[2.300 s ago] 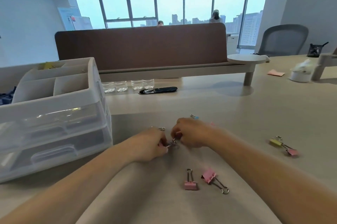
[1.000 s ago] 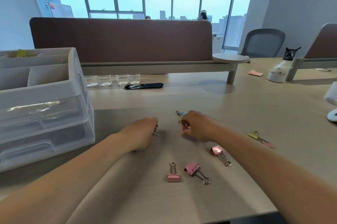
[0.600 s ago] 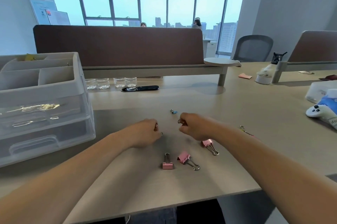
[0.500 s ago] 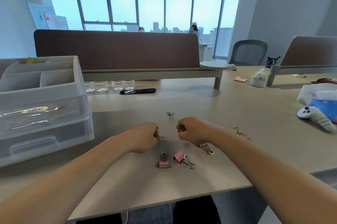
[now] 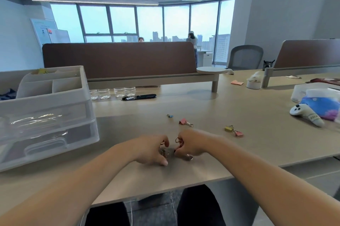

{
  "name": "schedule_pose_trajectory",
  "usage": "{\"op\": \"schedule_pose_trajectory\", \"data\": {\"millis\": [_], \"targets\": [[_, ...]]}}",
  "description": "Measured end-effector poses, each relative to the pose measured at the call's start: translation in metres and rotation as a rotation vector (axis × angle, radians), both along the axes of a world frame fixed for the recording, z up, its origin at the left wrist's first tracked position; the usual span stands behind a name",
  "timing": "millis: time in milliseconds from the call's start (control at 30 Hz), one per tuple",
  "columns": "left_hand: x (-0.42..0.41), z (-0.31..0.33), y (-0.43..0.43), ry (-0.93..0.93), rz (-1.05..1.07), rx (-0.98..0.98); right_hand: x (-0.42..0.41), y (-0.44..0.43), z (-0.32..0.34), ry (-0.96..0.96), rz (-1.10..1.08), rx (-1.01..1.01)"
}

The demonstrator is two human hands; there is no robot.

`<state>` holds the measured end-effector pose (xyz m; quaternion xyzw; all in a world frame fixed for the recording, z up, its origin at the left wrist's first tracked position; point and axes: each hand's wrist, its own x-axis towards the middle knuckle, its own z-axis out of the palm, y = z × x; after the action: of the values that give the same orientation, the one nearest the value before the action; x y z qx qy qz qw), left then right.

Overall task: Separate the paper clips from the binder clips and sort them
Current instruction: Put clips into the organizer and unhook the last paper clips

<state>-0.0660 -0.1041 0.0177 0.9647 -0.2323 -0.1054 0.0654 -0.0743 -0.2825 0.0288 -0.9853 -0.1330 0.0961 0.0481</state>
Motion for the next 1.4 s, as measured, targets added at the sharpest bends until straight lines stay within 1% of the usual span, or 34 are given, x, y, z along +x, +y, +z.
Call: {"op": "schedule_pose_trajectory", "data": {"millis": [100, 300, 467, 767, 867, 1100, 1200, 1300, 1400], "targets": [[0.004, -0.004, -0.003, 0.025, -0.036, -0.032, 0.003, -0.002, -0.003, -0.006, -0.011, -0.026], [0.011, -0.004, -0.009, -0.023, -0.082, -0.074, 0.015, -0.004, -0.005, 0.038, -0.009, -0.035], [0.012, -0.006, -0.006, -0.030, -0.049, -0.040, 0.015, -0.002, -0.006, 0.049, -0.005, -0.073], [0.007, -0.001, -0.004, -0.026, -0.001, -0.051, 0.004, 0.005, -0.002, 0.008, 0.016, -0.115], [0.006, -0.003, -0.005, -0.035, 0.026, -0.053, 0.002, 0.005, -0.002, -0.029, 0.018, -0.069], [-0.003, -0.009, -0.007, -0.067, 0.030, -0.076, 0.006, 0.002, -0.005, -0.044, -0.011, 0.075], [-0.006, -0.008, -0.008, -0.063, 0.037, -0.074, 0.012, 0.001, -0.007, -0.054, 0.007, 0.107], [-0.003, -0.007, -0.008, -0.051, 0.061, -0.105, 0.019, -0.001, -0.012, -0.064, -0.039, 0.254], [0.000, -0.007, -0.004, -0.042, 0.055, -0.143, 0.026, 0.002, -0.016, -0.065, -0.062, 0.321]]}}
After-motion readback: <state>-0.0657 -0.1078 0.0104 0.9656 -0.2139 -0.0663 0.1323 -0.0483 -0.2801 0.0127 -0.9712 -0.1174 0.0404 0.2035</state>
